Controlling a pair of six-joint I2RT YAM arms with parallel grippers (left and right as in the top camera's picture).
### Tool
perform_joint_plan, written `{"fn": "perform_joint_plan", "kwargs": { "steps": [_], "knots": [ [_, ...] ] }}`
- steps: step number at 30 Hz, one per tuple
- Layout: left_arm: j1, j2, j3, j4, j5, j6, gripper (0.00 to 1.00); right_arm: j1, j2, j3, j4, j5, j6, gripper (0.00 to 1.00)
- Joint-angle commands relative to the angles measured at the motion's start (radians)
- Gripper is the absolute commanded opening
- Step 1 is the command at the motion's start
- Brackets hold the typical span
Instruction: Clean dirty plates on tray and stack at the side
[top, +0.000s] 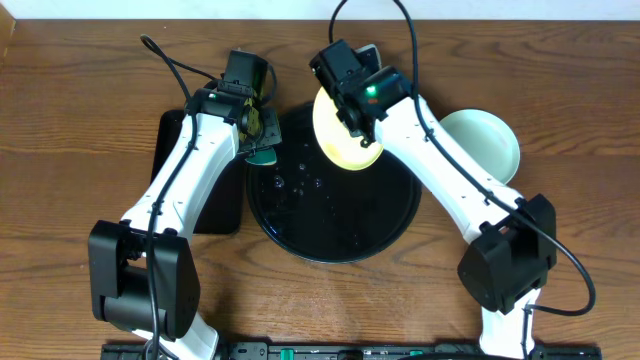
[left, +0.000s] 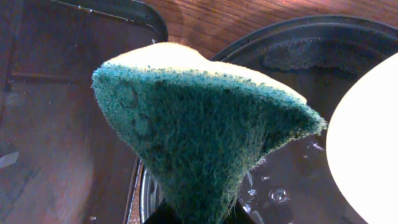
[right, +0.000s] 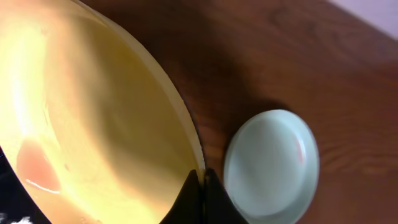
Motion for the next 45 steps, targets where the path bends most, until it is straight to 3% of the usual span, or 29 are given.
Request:
{"fn": "perform_joint_plan", "kwargs": {
  "steps": [1, 14, 23, 27, 34, 40, 45],
  "knots": [
    [-0.002, 0.009, 0.005, -0.001, -0.012, -0.01, 0.08, 0.032, -0.048, 0.0, 0.002, 0.156, -0.009, 0.01],
    [-0.002, 0.014, 0.005, 0.001, -0.012, -0.01, 0.08, 0.193, -0.048, 0.0, -0.002, 0.784, 0.003, 0.01],
    [-0.002, 0.014, 0.005, 0.0, -0.013, -0.01, 0.08, 0.199, -0.048, 0.0, -0.022, 0.805, 0.06, 0.01],
    [-0.002, 0.014, 0.005, 0.0, -0.013, -0.01, 0.08, 0.176, -0.048, 0.0, -0.068, 0.665, 0.109, 0.01],
    [-0.001, 0.014, 0.005, 0.001, -0.014, -0.009, 0.08, 0.035, -0.049, 0.0, -0.099, 0.217, 0.1, 0.01],
    [-0.001, 0.014, 0.005, 0.001, -0.014, -0.009, 0.08, -0.188, -0.084, 0.0, -0.088, -0.301, -0.017, 0.01],
    [-0.001, 0.014, 0.005, 0.001, -0.014, -0.009, 0.08, -0.415, -0.128, 0.0, -0.098, -0.615, -0.043, 0.01]
  ]
}}
